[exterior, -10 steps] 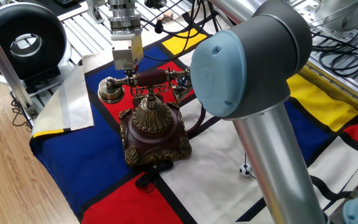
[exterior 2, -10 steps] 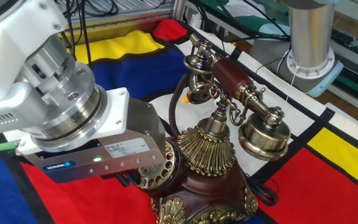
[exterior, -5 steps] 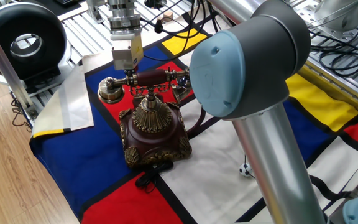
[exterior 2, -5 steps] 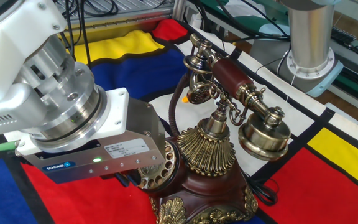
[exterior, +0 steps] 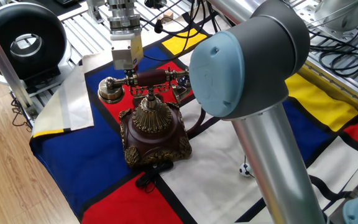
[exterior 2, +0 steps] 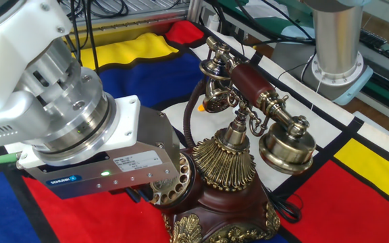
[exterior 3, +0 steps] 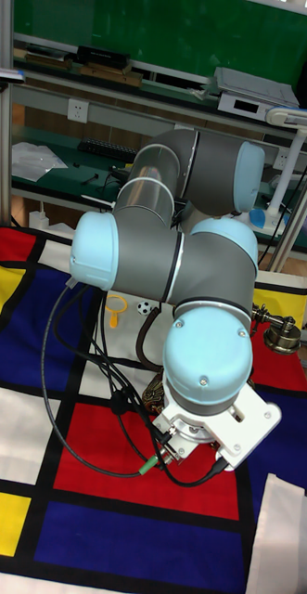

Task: Dial a number on an old rotary phone

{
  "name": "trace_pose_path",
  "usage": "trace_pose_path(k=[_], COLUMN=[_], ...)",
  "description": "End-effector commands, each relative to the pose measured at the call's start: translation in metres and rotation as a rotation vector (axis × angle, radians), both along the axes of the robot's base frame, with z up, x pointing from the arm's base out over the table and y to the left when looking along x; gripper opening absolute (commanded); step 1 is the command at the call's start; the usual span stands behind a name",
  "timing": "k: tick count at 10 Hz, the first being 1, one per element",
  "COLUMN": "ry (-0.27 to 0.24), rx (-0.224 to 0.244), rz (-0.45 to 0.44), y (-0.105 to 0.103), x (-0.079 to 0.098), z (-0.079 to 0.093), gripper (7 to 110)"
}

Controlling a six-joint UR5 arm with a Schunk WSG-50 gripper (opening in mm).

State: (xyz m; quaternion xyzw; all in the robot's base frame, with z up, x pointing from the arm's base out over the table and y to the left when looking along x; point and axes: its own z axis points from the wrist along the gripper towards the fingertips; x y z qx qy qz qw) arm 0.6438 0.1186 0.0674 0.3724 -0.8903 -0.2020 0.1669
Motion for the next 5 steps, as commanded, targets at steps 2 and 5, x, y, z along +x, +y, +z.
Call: trace_pose_path(k=[2,5], ry=[0.000,0.004], rx=[0.010,0.009], rz=[-0.004,-0.001], y=[0.0020,-0.0003], x=[0.0012,0.0015], z=[0.0005,0.0014], gripper=[7,7])
